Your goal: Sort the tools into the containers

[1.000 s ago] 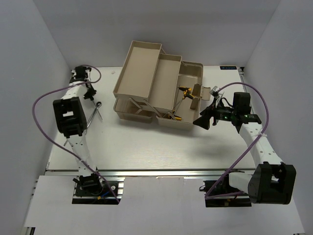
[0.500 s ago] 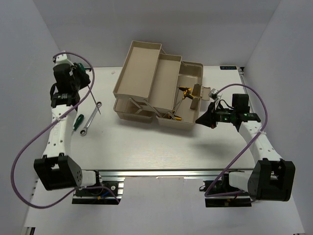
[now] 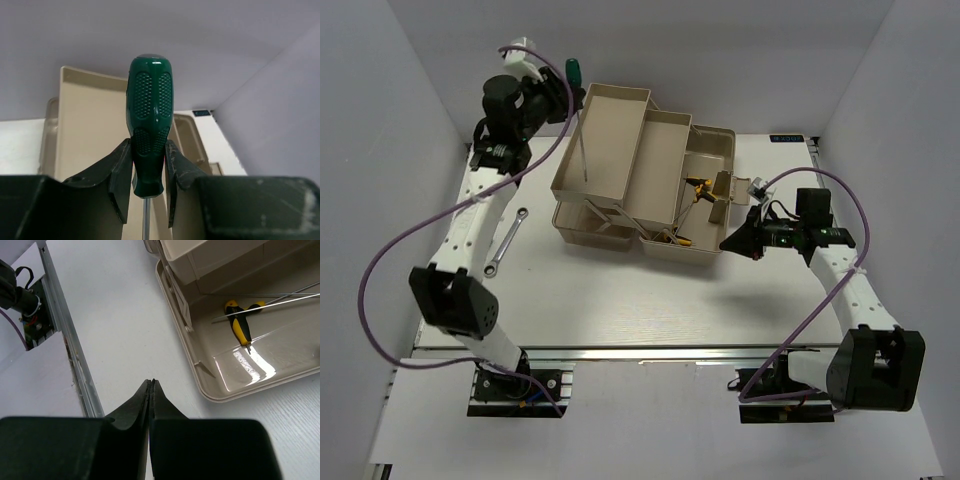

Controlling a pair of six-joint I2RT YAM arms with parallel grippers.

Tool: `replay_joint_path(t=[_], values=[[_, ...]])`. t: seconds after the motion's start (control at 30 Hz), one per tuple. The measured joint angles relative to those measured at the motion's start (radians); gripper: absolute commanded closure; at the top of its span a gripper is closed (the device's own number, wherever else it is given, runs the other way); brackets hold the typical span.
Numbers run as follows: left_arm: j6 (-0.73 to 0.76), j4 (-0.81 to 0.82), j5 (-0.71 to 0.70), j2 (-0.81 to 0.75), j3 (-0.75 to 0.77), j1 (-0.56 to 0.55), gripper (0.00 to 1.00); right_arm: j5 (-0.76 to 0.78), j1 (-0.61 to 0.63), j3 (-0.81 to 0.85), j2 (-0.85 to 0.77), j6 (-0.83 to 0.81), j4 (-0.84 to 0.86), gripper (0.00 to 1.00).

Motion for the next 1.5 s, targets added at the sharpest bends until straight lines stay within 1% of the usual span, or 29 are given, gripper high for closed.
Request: replay_joint_path(t=[0.13, 0.23, 0.27, 0.33, 0.37, 0.4, 0.47, 0.57, 0.63, 0.67, 0.7, 0.77, 0.87, 0.9, 0.93, 0.97, 1.03, 1.07, 1.1, 1.13, 1.17, 1.2, 1.23, 1.27, 1.33, 1.37, 1.43, 1.47, 1.5], values=[[-0.018, 0.014, -0.008, 0.177, 0.171, -0.027, 1.0, 0.0, 0.0, -0.026, -0.044, 0.008, 0.007, 1.0], [0.006, -0.031, -0.017, 0.306, 0.313, -0.04, 0.99, -0.003, 0.0, -0.055, -0.08, 0.021, 0.008, 1.0], [0.017, -0.046, -0.018, 0.349, 0.36, -0.047, 0.94, -0.003, 0.0, -0.062, -0.088, 0.025, 0.009, 1.0], [0.041, -0.094, -0.019, 0.423, 0.431, -0.06, 0.82, -0.003, 0.0, -0.069, -0.097, 0.028, 0.008, 0.93], [0.048, -0.116, -0.018, 0.448, 0.446, -0.066, 0.66, -0.003, 0.0, -0.07, -0.099, 0.031, 0.008, 0.89], [0.055, -0.137, -0.017, 0.468, 0.448, -0.072, 0.58, -0.003, 0.0, -0.071, -0.1, 0.032, 0.008, 0.83], [0.068, -0.182, -0.011, 0.497, 0.447, -0.081, 0.45, -0.002, 0.0, -0.071, -0.101, 0.032, 0.009, 0.82], [0.075, -0.216, -0.005, 0.515, 0.434, -0.091, 0.37, -0.001, 0.0, -0.071, -0.101, 0.031, 0.009, 0.8], [0.077, -0.23, -0.005, 0.511, 0.437, -0.096, 0.36, -0.001, 0.0, -0.07, -0.099, 0.03, 0.008, 0.78], [0.077, -0.237, -0.008, 0.508, 0.445, -0.097, 0.34, -0.001, 0.0, -0.069, -0.096, 0.029, 0.008, 0.75], [0.082, -0.246, -0.012, 0.503, 0.457, -0.097, 0.32, -0.002, 0.0, -0.067, -0.093, 0.028, 0.008, 0.73], [0.091, -0.252, -0.028, 0.478, 0.469, -0.097, 0.33, -0.001, 0.0, -0.061, -0.085, 0.027, 0.008, 0.69], [0.11, -0.287, -0.069, 0.401, 0.464, -0.09, 0.72, 0.0, 0.0, -0.057, -0.083, 0.026, 0.008, 0.67], [0.106, -0.3, -0.082, 0.363, 0.454, -0.087, 0.93, 0.0, 0.0, -0.057, -0.083, 0.023, 0.008, 0.67], [0.102, -0.314, -0.097, 0.314, 0.425, -0.079, 0.97, 0.002, 0.001, -0.057, -0.083, 0.019, 0.008, 0.67], [0.099, -0.316, -0.112, 0.25, 0.367, -0.066, 0.98, 0.003, 0.003, -0.057, -0.083, 0.012, 0.007, 0.7], [0.072, -0.317, -0.135, 0.085, 0.185, -0.022, 0.98, 0.011, 0.014, -0.056, -0.083, -0.012, 0.007, 0.77], [0.053, -0.32, -0.141, -0.013, 0.069, 0.02, 0.93, 0.021, 0.023, -0.055, -0.083, -0.027, 0.005, 0.86], [0.032, -0.337, -0.15, -0.099, -0.029, 0.066, 0.84, 0.03, 0.033, -0.054, -0.083, -0.045, 0.003, 0.9], [0.011, -0.294, -0.16, -0.186, -0.146, 0.121, 0.64, 0.036, 0.046, -0.051, -0.083, -0.06, 0.0, 0.94], [-0.006, -0.3, -0.169, -0.273, -0.265, 0.184, 0.55, 0.045, 0.061, -0.049, -0.083, -0.076, 0.0, 0.97], [-0.026, -0.313, -0.188, -0.35, -0.379, 0.251, 0.46, 0.053, 0.078, -0.046, -0.084, -0.087, 0.0, 0.97], [-0.032, -0.325, -0.202, -0.404, -0.464, 0.309, 0.4, 0.061, 0.095, -0.044, -0.084, -0.099, 0.001, 0.97], [-0.04, -0.338, -0.212, -0.443, -0.545, 0.361, 0.32, 0.066, 0.111, -0.043, -0.084, -0.106, 0.004, 0.95], [-0.035, -0.354, -0.243, -0.471, -0.669, 0.424, 0.29, 0.076, 0.138, -0.043, -0.084, -0.111, 0.009, 0.89], [-0.027, -0.359, -0.258, -0.467, -0.721, 0.439, 0.28, 0.08, 0.15, -0.043, -0.083, -0.109, 0.016, 0.83], [0.002, -0.355, -0.283, -0.442, -0.8, 0.453, 0.28, 0.083, 0.165, -0.043, -0.083, -0.1, 0.039, 0.77], [0.019, -0.348, -0.291, -0.423, -0.832, 0.463, 0.27, 0.084, 0.168, -0.044, -0.084, -0.097, 0.05, 0.73], [0.035, -0.341, -0.296, -0.402, -0.853, 0.471, 0.27, 0.084, 0.169, -0.044, -0.084, -0.092, 0.06, 0.71]])
